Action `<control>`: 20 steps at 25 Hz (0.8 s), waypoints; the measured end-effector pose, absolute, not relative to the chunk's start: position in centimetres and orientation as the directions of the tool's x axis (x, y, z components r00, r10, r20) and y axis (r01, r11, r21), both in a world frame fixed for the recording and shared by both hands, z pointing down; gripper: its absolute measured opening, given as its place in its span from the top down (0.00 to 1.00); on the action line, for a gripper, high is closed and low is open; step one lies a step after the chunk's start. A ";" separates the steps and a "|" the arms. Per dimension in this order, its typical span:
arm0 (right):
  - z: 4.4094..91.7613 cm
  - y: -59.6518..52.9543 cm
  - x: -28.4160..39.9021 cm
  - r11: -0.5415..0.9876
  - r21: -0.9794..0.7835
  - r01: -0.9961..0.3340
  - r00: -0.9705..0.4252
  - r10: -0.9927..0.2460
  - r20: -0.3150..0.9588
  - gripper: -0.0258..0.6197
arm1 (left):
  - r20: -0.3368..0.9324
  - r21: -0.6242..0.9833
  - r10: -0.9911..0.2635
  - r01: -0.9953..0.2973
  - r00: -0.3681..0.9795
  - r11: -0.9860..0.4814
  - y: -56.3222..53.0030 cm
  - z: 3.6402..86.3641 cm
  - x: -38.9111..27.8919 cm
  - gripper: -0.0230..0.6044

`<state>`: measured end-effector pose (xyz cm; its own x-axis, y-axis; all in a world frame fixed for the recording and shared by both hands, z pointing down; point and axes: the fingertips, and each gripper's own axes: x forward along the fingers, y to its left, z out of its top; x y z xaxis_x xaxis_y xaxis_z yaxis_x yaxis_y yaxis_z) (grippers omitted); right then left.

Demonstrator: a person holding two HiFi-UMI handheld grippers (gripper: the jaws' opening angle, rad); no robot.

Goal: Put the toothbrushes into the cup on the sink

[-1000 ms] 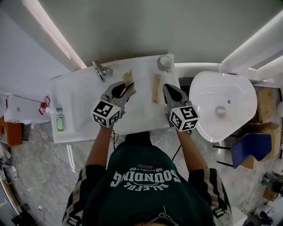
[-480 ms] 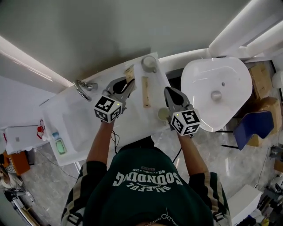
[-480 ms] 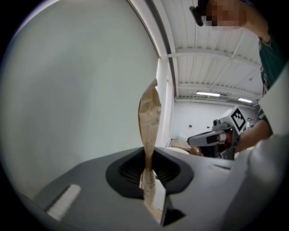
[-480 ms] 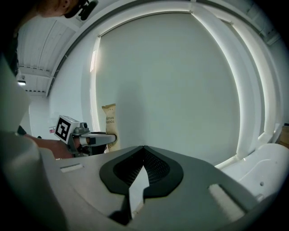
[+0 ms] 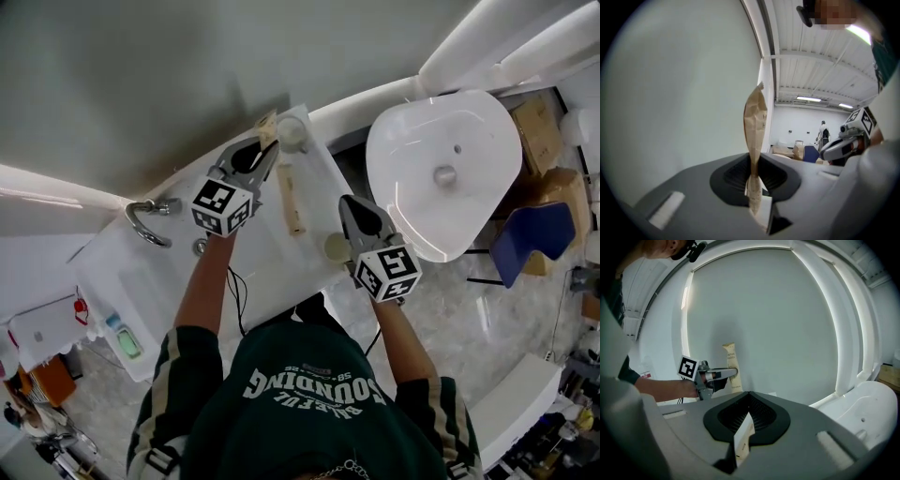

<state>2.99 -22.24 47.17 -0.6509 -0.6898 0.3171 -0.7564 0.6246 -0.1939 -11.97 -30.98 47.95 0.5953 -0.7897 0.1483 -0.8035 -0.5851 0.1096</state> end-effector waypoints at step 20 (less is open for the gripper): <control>50.6 -21.6 6.8 0.490 -0.209 -0.846 -0.531 -0.739 0.415 0.96 | 0.200 0.150 -0.751 -0.777 0.630 -0.612 -42.3 58.1 -9.3 0.82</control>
<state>6.79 -21.62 50.64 -0.5308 -0.7388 0.4151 -0.8461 0.4903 -0.2092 -9.30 -42.30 58.09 0.6299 -0.7506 0.1998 -0.7767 -0.6118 0.1500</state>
